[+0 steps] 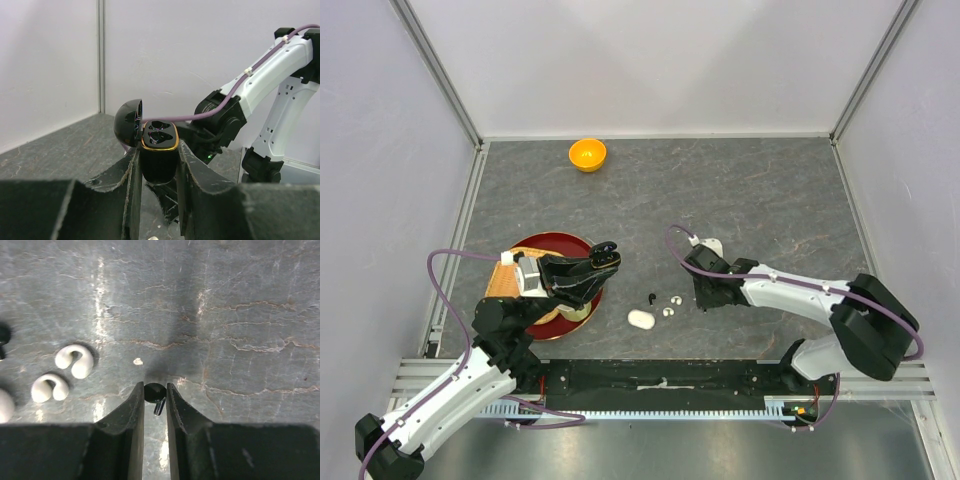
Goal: Insert the wireless bluetooth earbuds into the charging case
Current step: Pick up the earbud from the center of the board.
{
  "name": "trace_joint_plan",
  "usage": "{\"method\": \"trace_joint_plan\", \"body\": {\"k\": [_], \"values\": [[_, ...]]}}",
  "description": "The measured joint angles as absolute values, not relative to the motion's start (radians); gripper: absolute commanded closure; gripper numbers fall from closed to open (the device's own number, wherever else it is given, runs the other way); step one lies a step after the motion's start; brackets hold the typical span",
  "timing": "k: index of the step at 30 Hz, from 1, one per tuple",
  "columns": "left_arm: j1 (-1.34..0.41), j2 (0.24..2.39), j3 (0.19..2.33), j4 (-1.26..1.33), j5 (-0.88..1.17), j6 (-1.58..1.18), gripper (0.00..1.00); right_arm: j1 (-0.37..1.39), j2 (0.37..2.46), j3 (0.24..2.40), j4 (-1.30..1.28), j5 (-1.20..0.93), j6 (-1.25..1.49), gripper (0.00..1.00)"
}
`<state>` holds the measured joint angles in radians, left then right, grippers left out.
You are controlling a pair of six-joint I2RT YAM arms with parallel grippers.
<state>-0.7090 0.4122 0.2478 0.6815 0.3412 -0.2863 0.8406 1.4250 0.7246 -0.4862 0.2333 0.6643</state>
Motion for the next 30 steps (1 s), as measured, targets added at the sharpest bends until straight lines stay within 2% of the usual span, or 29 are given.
{"method": "trace_joint_plan", "body": {"k": [8, 17, 25, 30], "values": [[-0.709, 0.413, 0.248, 0.681, 0.318, -0.286, 0.98, 0.900, 1.152, 0.736, -0.477, 0.318, 0.657, 1.00], [-0.709, 0.450, 0.248, 0.682, 0.303, -0.287, 0.98, 1.108, 0.908, 0.812, -0.389, 0.598, 0.643, 1.00], [-0.709, 0.468, 0.248, 0.682, 0.304, -0.286, 0.98, 1.405, 0.927, 0.921, -0.152, 0.879, 0.447, 1.00], [-0.709, 0.478, 0.248, 0.682, 0.317, -0.286, 0.98, 1.507, 1.003, 0.953, 0.061, 0.952, 0.299, 1.00]]}}
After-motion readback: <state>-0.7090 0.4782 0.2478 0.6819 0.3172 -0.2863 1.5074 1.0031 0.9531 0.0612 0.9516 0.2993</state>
